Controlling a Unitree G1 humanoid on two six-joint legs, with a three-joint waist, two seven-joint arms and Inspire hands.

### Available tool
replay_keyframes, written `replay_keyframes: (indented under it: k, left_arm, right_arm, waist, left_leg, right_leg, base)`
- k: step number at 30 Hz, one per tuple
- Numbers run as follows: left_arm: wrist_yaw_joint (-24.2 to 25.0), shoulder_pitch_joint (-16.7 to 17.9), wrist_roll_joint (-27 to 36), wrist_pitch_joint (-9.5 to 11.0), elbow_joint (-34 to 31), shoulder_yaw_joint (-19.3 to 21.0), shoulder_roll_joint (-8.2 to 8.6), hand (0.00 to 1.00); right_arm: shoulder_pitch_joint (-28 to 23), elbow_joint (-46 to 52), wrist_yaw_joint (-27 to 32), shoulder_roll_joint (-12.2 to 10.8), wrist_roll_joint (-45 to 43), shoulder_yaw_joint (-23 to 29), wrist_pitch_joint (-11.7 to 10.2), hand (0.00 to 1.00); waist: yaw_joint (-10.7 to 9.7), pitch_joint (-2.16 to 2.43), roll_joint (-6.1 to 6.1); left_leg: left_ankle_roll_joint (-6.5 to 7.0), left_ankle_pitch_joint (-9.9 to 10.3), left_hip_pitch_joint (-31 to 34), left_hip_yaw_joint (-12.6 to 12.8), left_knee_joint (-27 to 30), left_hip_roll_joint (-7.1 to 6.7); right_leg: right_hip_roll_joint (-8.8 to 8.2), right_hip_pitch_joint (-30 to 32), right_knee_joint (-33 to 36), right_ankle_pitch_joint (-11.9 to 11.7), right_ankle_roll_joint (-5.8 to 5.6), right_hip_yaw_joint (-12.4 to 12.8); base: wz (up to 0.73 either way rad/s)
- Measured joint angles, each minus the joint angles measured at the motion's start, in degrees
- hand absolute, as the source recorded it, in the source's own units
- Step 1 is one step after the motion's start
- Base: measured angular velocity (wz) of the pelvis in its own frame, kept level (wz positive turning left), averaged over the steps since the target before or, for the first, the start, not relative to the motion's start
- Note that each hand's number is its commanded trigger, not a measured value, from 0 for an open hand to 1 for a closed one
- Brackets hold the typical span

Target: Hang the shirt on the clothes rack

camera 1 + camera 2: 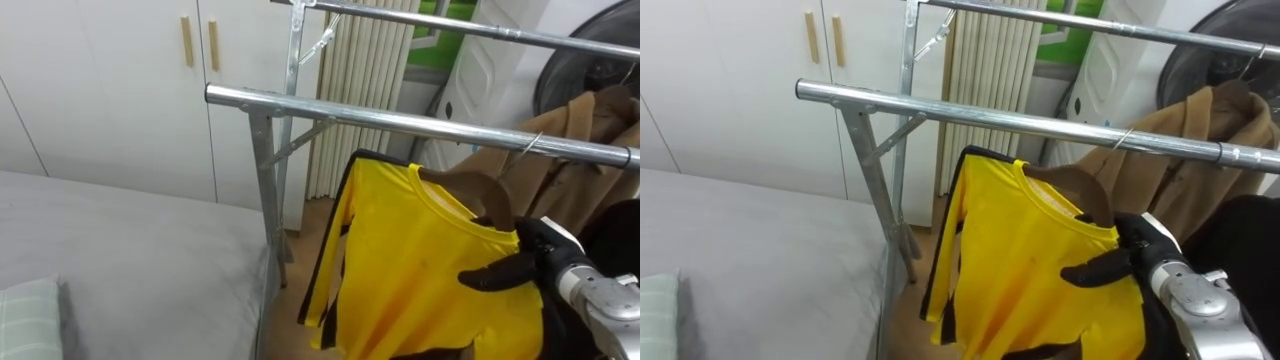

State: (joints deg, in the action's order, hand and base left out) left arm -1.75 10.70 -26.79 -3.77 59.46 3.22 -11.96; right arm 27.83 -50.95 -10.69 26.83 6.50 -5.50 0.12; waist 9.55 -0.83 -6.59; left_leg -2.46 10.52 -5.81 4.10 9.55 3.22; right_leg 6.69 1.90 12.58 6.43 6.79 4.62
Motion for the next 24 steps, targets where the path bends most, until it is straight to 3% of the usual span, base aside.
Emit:
replay_keyframes:
  k: [18,24]
  left_arm:
    - [0.01,0.13,0.1,-0.13,0.26,-0.02,-0.01,0.0]
    - [0.01,0.21,-0.28,-0.24,0.55,0.07,-0.01,0.0]
  right_arm:
    - [-0.01,1.07,0.71,-0.01,2.47,0.0,0.0,0.0]
    - [-0.02,5.71,1.36,-0.01,5.1,0.01,0.01,0.0]
  waist:
    - [0.01,-0.02,-0.05]
    - [0.0,-0.03,0.15]
  left_leg:
    - [0.01,0.0,-0.07,0.54,-0.03,0.04]
    - [0.01,0.01,-0.57,0.47,-0.08,0.04]
  right_leg:
    - [0.47,0.17,-0.04,0.04,-0.07,1.63]
    - [0.51,-0.18,0.09,0.03,-0.05,1.79]
  base:
    - [-0.01]
    - [-0.01]
